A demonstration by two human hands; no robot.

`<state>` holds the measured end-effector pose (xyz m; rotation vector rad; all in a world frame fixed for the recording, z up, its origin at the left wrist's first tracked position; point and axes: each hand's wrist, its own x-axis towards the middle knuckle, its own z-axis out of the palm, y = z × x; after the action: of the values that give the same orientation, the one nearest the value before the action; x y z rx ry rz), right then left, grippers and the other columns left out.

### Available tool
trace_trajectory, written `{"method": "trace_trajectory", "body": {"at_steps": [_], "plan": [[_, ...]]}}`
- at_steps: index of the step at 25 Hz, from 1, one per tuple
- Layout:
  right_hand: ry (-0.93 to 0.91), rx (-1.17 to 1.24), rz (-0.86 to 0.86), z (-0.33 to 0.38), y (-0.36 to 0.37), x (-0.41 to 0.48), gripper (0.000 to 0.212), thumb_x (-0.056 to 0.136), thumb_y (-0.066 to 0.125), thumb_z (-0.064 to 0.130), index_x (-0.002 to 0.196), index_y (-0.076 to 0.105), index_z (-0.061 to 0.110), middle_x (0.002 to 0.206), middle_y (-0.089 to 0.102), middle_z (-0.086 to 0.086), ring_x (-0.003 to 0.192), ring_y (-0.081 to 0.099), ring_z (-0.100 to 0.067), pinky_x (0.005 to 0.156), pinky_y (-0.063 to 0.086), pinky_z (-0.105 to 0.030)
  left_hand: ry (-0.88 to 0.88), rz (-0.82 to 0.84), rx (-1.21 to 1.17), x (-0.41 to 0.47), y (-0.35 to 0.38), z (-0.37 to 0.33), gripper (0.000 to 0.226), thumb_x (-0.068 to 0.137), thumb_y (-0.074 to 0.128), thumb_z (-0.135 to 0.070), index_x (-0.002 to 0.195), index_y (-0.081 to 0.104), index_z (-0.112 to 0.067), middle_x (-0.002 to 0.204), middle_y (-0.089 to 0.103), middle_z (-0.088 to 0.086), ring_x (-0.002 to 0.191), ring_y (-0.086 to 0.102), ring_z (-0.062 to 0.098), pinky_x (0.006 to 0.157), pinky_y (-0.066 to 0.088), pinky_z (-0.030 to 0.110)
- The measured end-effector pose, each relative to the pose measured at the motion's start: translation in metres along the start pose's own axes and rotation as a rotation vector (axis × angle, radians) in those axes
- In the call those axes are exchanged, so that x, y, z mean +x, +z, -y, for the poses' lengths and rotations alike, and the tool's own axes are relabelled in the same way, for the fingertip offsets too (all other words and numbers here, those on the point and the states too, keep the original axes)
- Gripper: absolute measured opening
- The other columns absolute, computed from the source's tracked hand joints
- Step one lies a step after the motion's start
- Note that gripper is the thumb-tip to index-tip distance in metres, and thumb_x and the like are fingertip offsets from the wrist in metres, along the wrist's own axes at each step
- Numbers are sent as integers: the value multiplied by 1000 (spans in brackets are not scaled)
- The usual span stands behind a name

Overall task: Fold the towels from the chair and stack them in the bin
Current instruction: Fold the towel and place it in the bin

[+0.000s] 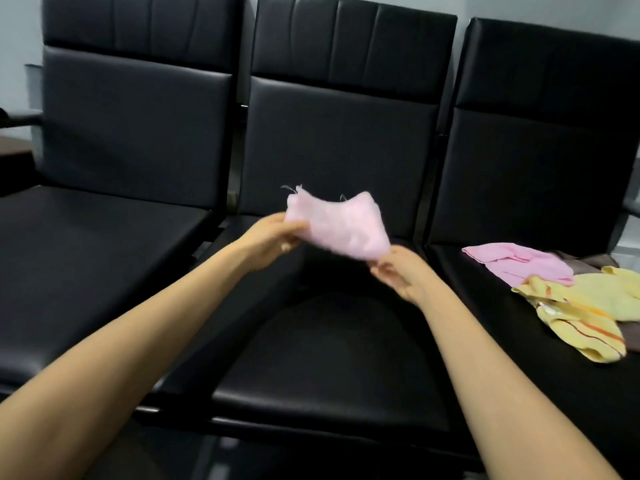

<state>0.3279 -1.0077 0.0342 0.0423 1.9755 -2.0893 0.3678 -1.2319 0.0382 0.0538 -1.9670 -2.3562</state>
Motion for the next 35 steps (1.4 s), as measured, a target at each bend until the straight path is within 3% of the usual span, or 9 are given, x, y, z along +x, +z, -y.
{"method": "trace_trajectory", "body": {"at_steps": [4, 9, 13, 16, 20, 26, 29, 33, 35], "plan": [[451, -505, 143, -21, -21, -6, 13, 92, 48, 4, 81, 54, 9, 77, 56, -4, 58, 49, -9, 46, 47, -20, -418, 99, 1019, -15, -29, 23, 28, 85, 68, -28, 105, 68, -9, 89, 57, 0, 83, 51, 10, 66, 46, 17], [419, -728, -2, -12, -11, -12, 25, 93, 50, 27, 75, 50, 11, 72, 46, -3, 60, 40, -10, 54, 45, -22, -544, -35, 883, -22, -16, 11, 29, 91, 58, -39, 98, 58, -11, 82, 56, -1, 73, 48, 11, 61, 43, 20], [122, -675, -198, -29, 2, 8, 40, 93, 48, 39, 110, 49, 2, 102, 52, -11, 89, 52, -25, 79, 50, -36, -363, -221, 782, -10, -9, 22, 27, 92, 53, -32, 82, 52, -7, 76, 54, 4, 63, 51, 14, 55, 43, 21], [124, -604, -203, -35, 6, 17, 36, 88, 55, 32, 106, 59, 1, 96, 59, -11, 79, 54, -24, 59, 42, -27, -308, -245, 763, -3, 5, 30, 26, 91, 53, -30, 93, 50, -4, 76, 51, 2, 67, 51, 16, 50, 37, 23], [130, -495, -246, -33, 7, 22, 11, 82, 54, 15, 72, 55, 9, 71, 53, -6, 60, 46, -19, 52, 35, -25, -306, -328, 777, 7, 9, 37, 24, 88, 56, -28, 77, 46, -9, 76, 51, 2, 82, 52, 23, 54, 37, 25], [72, -503, -240, -46, 12, 56, 36, 64, 56, 42, 87, 65, 15, 93, 65, -7, 92, 62, -30, 87, 50, -37, -233, -417, 910, 33, -5, 41, 26, 76, 65, -28, 67, 48, -10, 80, 61, 9, 79, 60, 26, 56, 37, 26], [24, -440, -224, -42, 17, 59, 9, 62, 55, 28, 64, 55, 19, 77, 56, -2, 81, 53, -26, 79, 39, -35, -121, -460, 886, 44, -3, 38, 9, 77, 66, -17, 84, 62, -12, 98, 67, 11, 87, 61, 27, 65, 40, 26], [-105, -375, -258, -33, 12, 55, 17, 81, 54, 11, 66, 48, 16, 66, 46, 1, 61, 41, -15, 55, 32, -25, 199, -558, 844, 56, 6, 32, 18, 83, 57, -20, 101, 61, -18, 99, 64, 4, 97, 60, 29, 74, 43, 30], [-99, -438, -288, -36, 8, 60, 15, 86, 51, 18, 72, 47, 14, 72, 48, -2, 62, 44, -16, 54, 33, -26, 141, -515, 949, 58, 10, 38, 35, 90, 54, -32, 121, 52, -15, 117, 58, 7, 108, 55, 32, 82, 42, 36]]}}
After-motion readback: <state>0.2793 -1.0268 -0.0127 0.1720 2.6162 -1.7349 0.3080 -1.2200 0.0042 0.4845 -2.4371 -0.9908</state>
